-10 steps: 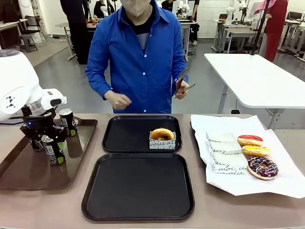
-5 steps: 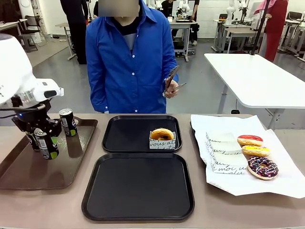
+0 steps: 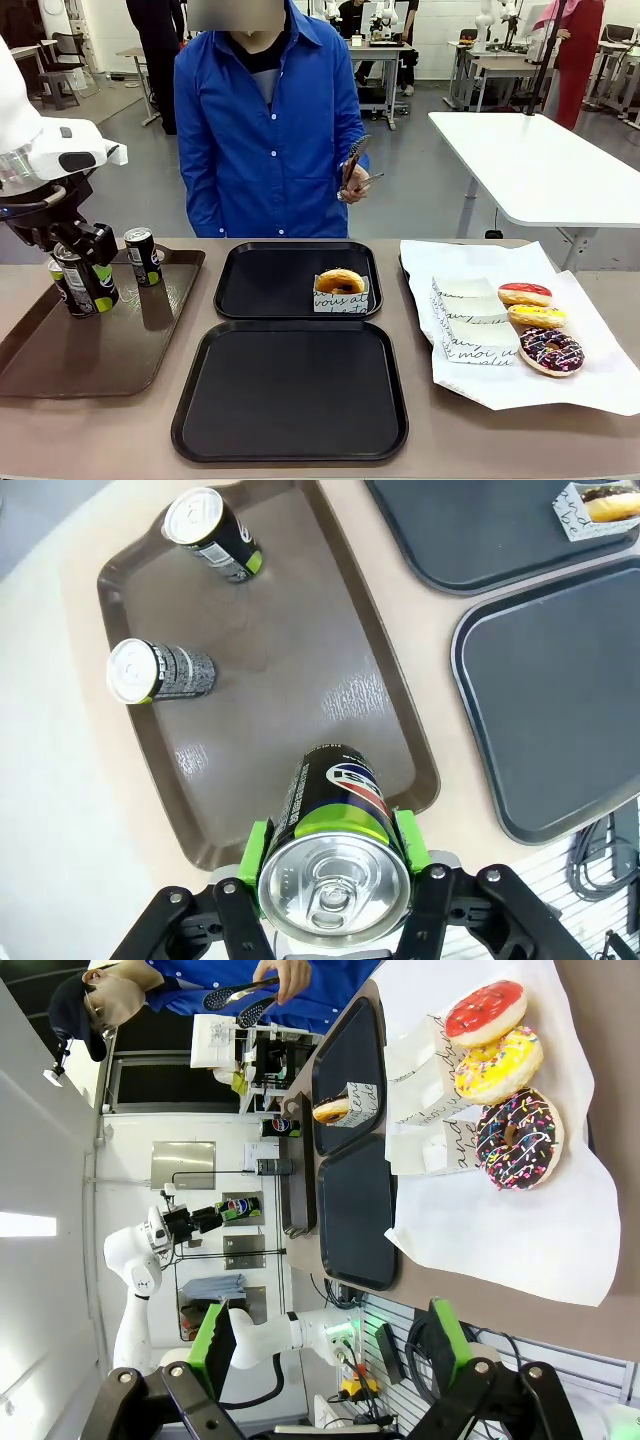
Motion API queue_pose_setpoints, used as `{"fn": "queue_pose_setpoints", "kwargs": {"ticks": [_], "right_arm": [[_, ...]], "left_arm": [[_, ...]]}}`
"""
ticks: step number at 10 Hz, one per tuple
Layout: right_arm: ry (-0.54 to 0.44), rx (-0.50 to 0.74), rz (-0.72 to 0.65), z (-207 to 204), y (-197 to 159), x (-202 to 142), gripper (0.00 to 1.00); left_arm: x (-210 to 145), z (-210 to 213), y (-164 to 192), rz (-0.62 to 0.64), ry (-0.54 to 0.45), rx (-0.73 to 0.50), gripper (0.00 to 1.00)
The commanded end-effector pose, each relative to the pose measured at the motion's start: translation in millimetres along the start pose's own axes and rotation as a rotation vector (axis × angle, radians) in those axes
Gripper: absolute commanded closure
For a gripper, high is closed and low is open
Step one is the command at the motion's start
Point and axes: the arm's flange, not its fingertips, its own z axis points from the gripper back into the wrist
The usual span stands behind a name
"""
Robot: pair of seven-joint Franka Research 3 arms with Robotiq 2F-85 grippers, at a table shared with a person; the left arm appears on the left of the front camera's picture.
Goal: Set up donuts and drinks on trays.
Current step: Pick up one Pepsi coke and place it on the Flat Tray.
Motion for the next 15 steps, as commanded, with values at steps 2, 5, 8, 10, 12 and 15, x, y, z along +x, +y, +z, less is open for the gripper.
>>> {"fn": "queue_pose_setpoints", "kwargs": {"ticks": [2, 5, 8, 10, 12, 15], "right_arm": [[0.001, 0.018, 0.005, 1, -1, -2, 0.0], [0.001, 0.018, 0.005, 1, -1, -2, 0.0], [0.001, 0.018, 0.005, 1, -1, -2, 0.0], [0.001, 0.018, 0.005, 1, -1, -2, 0.0], [0.001, 0.018, 0.005, 1, -1, -2, 0.0], [0.001, 0.018, 0.005, 1, -1, -2, 0.0]], "left_arm": [[4, -4, 3, 0.009, 0.012, 0.001, 1.0], [4, -4, 3, 0.009, 0.012, 0.001, 1.0], [12, -5, -12, -0.022, -0.009, -0.017, 0.42], [28, 1, -29, -0.084, -0.045, -0.07, 0.42], [45, 3, -49, -0.12, -0.056, -0.104, 0.42], [83, -4, -83, -0.231, -0.083, -0.167, 0.42]]}}
